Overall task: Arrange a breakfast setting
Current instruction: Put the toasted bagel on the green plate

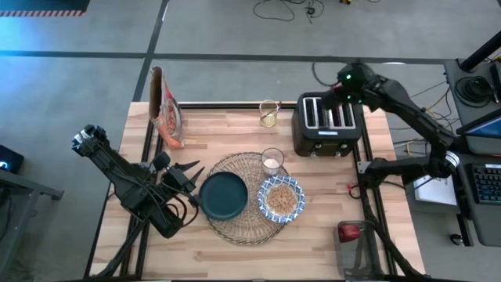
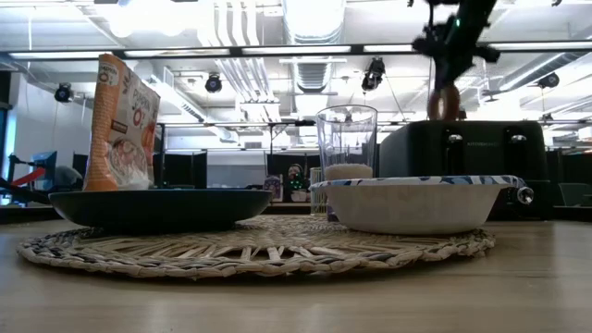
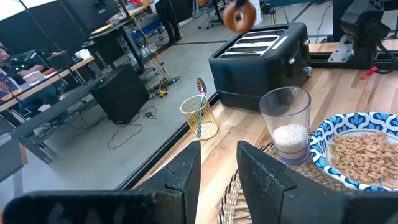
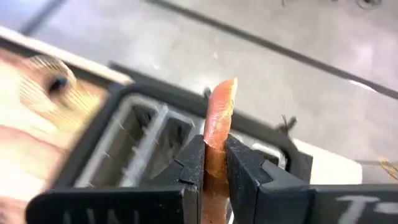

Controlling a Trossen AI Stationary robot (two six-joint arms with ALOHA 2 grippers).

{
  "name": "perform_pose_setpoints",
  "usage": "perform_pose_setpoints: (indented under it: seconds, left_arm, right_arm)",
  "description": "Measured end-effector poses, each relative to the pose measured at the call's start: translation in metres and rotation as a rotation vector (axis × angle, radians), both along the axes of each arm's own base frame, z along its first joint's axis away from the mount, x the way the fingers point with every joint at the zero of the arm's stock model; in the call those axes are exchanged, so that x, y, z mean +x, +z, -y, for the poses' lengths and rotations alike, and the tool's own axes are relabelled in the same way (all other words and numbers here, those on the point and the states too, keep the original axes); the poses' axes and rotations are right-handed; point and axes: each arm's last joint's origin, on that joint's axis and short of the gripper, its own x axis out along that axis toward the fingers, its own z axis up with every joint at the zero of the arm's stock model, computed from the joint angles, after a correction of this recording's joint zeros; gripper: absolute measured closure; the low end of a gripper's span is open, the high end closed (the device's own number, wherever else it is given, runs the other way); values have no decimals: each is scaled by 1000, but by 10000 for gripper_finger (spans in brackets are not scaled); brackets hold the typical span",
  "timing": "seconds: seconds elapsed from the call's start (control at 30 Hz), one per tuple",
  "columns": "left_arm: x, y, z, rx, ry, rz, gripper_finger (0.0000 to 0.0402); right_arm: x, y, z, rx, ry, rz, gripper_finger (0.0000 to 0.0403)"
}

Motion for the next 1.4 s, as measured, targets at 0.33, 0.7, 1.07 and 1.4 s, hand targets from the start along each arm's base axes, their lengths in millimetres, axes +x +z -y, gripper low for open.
perform_pose_setpoints:
  seconds: [0.33, 0.7, 1.07, 1.4]
  left_arm:
    - [0, 0, 0, 7, 2, 8, 314]
    - [0, 1, 0, 17, 4, 20, 314]
    - [0, 1, 0, 18, 5, 22, 314]
    - [0, 1, 0, 19, 5, 21, 314]
  right_arm:
    - [20, 50, -20, 135, 481, 487, 365]
    - [100, 10, -97, 129, 1043, 650, 365]
    - [140, -44, -157, -27, 1136, 702, 365]
    - [173, -92, -197, -260, 1351, 386, 365]
